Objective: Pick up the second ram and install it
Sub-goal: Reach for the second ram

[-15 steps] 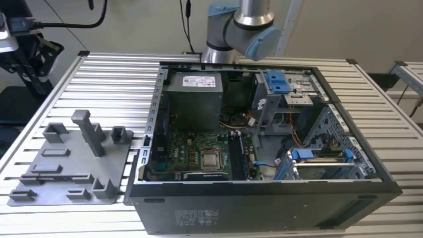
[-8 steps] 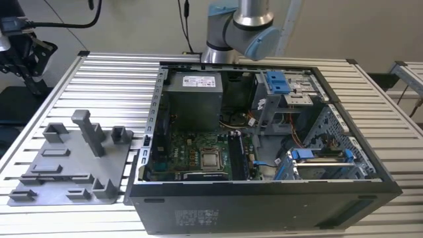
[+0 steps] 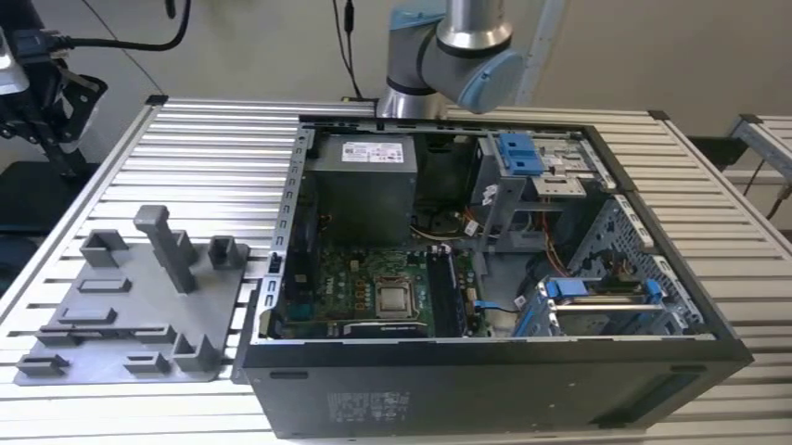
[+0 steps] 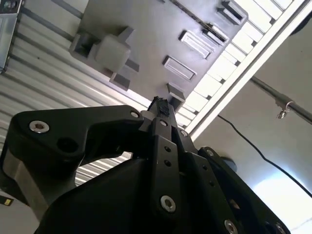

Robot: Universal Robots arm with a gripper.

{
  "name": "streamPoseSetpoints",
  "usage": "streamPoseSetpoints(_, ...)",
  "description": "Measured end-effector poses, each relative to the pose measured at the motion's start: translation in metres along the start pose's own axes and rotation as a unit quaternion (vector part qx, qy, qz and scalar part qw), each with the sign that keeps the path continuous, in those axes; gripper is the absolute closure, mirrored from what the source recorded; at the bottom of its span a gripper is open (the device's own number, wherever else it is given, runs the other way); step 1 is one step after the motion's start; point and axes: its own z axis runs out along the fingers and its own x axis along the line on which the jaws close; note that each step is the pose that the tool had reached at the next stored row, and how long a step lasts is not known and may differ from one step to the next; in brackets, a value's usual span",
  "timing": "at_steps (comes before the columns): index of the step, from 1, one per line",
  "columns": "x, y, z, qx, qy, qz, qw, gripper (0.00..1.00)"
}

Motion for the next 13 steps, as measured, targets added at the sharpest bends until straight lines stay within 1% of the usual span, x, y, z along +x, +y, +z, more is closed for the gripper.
streamPoseSetpoints(3,0.0001,-0.0005,0.0001,0.0000,0.0000,0.000,1.0000,0.89)
streamPoseSetpoints(5,0.0003,-0.0021,0.0001,0.0000,0.0000,0.000,1.0000,0.89)
streamPoseSetpoints(9,0.0018,-0.0068,0.0005,0.0000,0.0000,0.000,1.0000,0.89)
streamPoseSetpoints(13,0.0036,-0.0141,0.0010,0.0000,0.0000,0.000,1.0000,0.89)
